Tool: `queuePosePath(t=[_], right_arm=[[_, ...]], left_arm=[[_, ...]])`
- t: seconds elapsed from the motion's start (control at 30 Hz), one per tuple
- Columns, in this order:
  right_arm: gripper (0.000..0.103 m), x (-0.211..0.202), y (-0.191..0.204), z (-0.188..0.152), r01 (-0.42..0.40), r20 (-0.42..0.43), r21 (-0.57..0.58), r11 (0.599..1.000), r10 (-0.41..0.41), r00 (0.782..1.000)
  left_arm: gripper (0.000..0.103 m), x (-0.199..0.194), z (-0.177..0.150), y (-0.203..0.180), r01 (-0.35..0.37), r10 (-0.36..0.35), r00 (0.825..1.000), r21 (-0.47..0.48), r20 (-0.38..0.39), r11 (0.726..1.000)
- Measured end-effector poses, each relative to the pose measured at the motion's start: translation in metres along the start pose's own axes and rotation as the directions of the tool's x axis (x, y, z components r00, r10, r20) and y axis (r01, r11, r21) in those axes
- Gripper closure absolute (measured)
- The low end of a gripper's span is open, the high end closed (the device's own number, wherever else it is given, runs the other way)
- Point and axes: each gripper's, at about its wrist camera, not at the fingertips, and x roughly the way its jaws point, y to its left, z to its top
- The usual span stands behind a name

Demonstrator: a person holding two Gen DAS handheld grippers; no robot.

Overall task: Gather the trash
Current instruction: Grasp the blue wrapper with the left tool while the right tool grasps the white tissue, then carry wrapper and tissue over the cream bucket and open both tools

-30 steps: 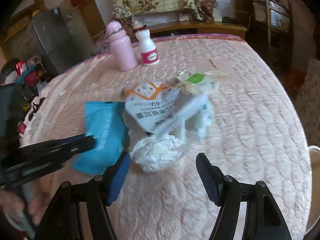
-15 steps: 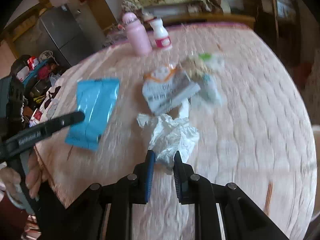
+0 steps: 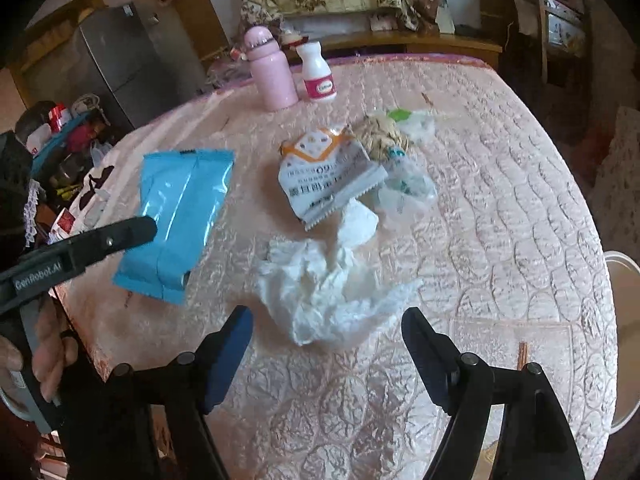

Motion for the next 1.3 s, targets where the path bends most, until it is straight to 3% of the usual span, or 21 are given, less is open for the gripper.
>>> queuePosePath(t=[0.17, 0.23, 0.27, 0.47, 0.63, 0.9, 1.3], right_arm=[[0.025, 0.018, 0.008, 0.010, 0.004, 0.012, -0.033, 0.999, -0.004, 1.000], [0.051, 0.032, 0.010, 0.011, 0.021, 0.001, -0.050, 0.999, -0.021, 1.000], [0.082, 0.037, 0.009, 0.010, 0.017, -0.020, -0.048, 0.999, -0.018, 1.000], [0.085, 0.007, 0.001, 0.003, -0.029, 0.023, -0.033, 0.999, 0.030, 0.999], [0.085, -0.037, -0.020, 0.003, -0.015, 0.106, 0.003, 1.000, 0.014, 0.994], [0.085, -0.086, -0.066, 0.007, 0.101, 0.192, 0.101, 0.990, -0.119, 0.974], [0.085, -0.121, -0.125, -0.007, 0.213, 0.245, 0.234, 0.949, -0.269, 0.931]], left_arm=[[0.074, -0.003, 0.001, -0.005, 0.018, -0.018, 1.000, -0.005, 0.010, 1.000], [0.074, -0.006, 0.001, -0.009, 0.024, -0.024, 1.000, -0.002, 0.013, 1.000], [0.074, -0.008, 0.001, -0.011, 0.027, -0.027, 0.999, 0.002, 0.016, 1.000], [0.074, -0.016, 0.008, -0.032, 0.066, -0.067, 0.997, 0.034, 0.038, 0.997], [0.074, -0.012, 0.016, -0.063, 0.109, -0.113, 0.993, 0.073, 0.046, 0.991], [0.074, 0.012, 0.022, -0.132, 0.172, -0.178, 0.984, 0.154, 0.025, 0.973], [0.074, 0.038, 0.021, -0.209, 0.181, -0.190, 0.982, 0.278, 0.008, 0.943]])
